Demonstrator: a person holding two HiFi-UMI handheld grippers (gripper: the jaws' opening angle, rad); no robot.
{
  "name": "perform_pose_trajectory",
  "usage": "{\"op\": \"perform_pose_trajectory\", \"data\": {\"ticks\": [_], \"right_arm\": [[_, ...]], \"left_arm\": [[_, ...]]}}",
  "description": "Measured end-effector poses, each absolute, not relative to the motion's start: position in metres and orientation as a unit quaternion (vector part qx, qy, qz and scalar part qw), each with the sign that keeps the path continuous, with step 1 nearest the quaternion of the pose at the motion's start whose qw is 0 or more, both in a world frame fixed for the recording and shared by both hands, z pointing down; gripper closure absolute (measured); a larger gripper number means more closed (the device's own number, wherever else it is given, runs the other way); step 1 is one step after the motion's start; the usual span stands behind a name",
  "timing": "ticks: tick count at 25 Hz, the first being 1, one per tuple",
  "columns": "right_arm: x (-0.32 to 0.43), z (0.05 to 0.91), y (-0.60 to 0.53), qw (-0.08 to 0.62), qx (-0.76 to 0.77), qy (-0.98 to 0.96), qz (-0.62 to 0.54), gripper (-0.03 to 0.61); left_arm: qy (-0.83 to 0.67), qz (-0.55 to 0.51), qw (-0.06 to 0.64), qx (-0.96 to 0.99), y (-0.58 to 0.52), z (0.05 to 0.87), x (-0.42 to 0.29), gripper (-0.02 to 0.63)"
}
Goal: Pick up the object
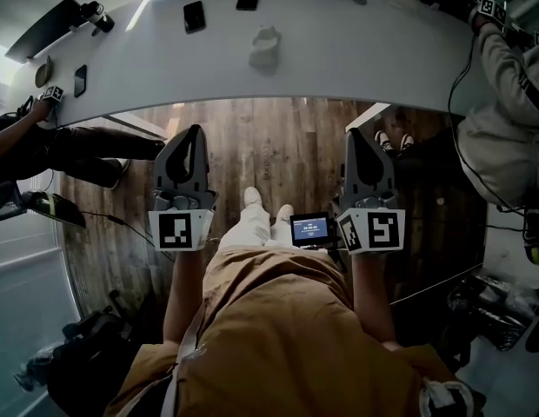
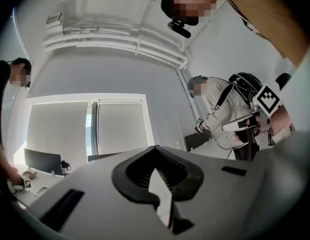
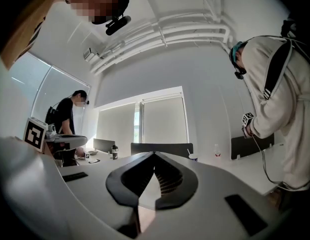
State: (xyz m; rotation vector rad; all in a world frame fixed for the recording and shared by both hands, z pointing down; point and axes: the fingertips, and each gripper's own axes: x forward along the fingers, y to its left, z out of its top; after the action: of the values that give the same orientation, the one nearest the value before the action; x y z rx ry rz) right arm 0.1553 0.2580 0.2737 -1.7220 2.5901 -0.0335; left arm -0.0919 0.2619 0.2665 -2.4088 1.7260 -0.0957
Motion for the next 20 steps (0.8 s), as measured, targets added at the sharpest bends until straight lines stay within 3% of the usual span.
{"op": "perform_pose_trajectory", "data": {"ticks": [20], "right_arm": [[0.105,0.264,0.162,0.015,-0.566,0.824,-0.008,0.571]], "left_arm": [[0.562,-0.024,0.082,-0.822,0.152,0.274,-0.143,0.607]]}}
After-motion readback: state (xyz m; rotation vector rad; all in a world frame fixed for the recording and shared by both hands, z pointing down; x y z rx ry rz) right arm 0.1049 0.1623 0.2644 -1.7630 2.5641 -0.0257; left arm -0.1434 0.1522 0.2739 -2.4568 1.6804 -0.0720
